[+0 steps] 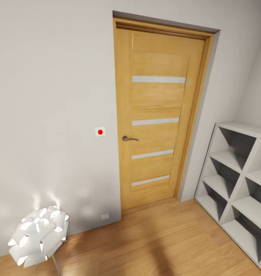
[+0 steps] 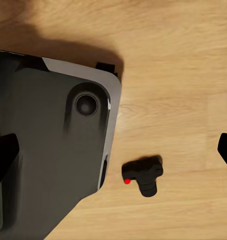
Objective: Attach the digital camera to the camera tripod in the bedroom.
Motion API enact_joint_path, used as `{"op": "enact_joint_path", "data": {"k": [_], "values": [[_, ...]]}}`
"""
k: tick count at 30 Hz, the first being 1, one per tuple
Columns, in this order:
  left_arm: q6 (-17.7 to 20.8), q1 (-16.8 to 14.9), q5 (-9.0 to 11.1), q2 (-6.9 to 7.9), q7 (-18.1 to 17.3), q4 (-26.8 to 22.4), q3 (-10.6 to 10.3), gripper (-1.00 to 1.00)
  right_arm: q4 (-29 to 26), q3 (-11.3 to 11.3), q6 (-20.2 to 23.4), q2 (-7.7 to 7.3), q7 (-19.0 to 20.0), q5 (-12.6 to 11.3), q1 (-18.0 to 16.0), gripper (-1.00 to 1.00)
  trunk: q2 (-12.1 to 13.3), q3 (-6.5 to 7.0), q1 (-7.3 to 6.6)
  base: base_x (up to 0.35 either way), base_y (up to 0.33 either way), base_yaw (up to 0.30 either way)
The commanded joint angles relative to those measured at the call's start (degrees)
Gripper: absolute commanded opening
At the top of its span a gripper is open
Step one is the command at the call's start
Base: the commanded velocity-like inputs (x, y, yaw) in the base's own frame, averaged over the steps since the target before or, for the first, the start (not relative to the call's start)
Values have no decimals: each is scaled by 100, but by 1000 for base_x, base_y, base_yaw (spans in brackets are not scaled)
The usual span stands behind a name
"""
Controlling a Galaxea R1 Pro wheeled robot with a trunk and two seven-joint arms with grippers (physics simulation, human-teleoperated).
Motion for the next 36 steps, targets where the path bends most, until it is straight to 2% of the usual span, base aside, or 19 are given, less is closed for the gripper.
{"op": "enact_joint_path", "data": {"k": [1, 10, 27, 36], "values": [[-18, -1, 0, -3, 4, 4, 25, 100, 10, -49, 2, -3, 12, 45, -4, 100, -4, -2, 2, 2, -133, 0], [-18, -1, 16, 2, 4, 4, 27, 100, 10, -49, 2, -3, 12, 45, -4, 100, -4, -2, 2, 0, -143, 0], [-18, -1, 33, 12, 4, 4, 28, 100, 10, -49, 2, 3, 12, 43, -4, 100, -4, -2, 2, 0, -8, -3], [-18, -1, 35, 12, 4, 4, 28, 100, 10, -49, 9, 5, 12, 40, -4, 100, -4, -2, 2, 0, 0, -184]]}}
